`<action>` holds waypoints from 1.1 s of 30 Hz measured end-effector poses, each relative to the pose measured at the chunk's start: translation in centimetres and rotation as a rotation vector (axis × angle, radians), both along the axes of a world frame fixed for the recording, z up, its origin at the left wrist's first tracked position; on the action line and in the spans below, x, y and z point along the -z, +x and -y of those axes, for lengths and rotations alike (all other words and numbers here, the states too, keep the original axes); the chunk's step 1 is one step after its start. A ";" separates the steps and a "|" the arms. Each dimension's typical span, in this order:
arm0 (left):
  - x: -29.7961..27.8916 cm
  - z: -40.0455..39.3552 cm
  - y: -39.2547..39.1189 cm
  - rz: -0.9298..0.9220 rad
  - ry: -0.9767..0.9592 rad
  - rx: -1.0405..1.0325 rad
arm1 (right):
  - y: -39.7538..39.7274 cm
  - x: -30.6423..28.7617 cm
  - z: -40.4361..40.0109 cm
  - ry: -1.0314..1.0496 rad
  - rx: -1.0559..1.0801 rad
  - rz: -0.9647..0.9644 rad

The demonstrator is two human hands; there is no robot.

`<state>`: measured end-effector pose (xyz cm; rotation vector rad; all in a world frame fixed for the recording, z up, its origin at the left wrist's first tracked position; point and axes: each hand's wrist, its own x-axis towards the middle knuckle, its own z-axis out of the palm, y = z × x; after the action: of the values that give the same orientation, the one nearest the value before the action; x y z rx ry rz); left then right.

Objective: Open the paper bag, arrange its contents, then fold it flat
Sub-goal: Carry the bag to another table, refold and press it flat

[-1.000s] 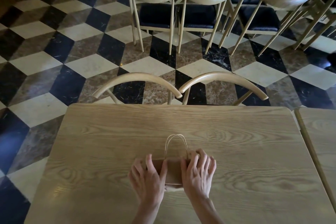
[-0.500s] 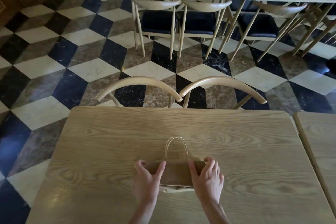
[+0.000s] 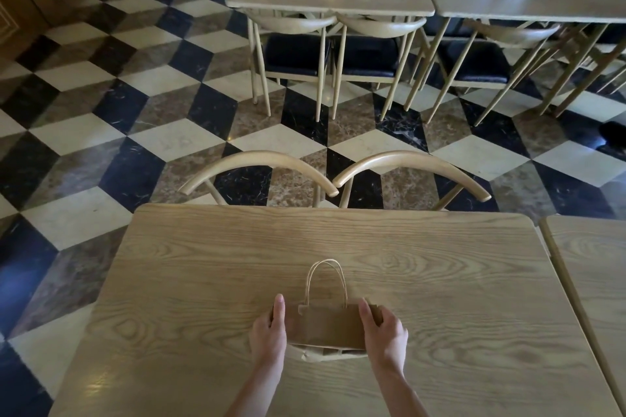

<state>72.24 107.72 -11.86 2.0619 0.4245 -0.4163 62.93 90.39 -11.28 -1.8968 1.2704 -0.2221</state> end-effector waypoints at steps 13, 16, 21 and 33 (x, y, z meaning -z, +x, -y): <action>0.7 0.0 0.6 -0.002 0.038 0.064 | -1.0 1.2 -0.3 -0.150 -0.029 0.029; 0.6 -0.4 0.5 0.046 0.055 0.145 | -1.1 1.2 -0.5 -0.159 -0.008 0.023; -0.1 -0.3 0.9 0.058 0.074 0.206 | -1.2 0.8 0.0 -0.047 -0.037 0.047; -2.9 -0.8 0.8 -0.007 0.131 0.249 | -2.0 -2.0 3.6 0.159 -0.292 -0.124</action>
<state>73.07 108.48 -8.98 2.2504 0.2036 -0.5565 60.93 86.82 -9.28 -1.9523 1.0402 0.1466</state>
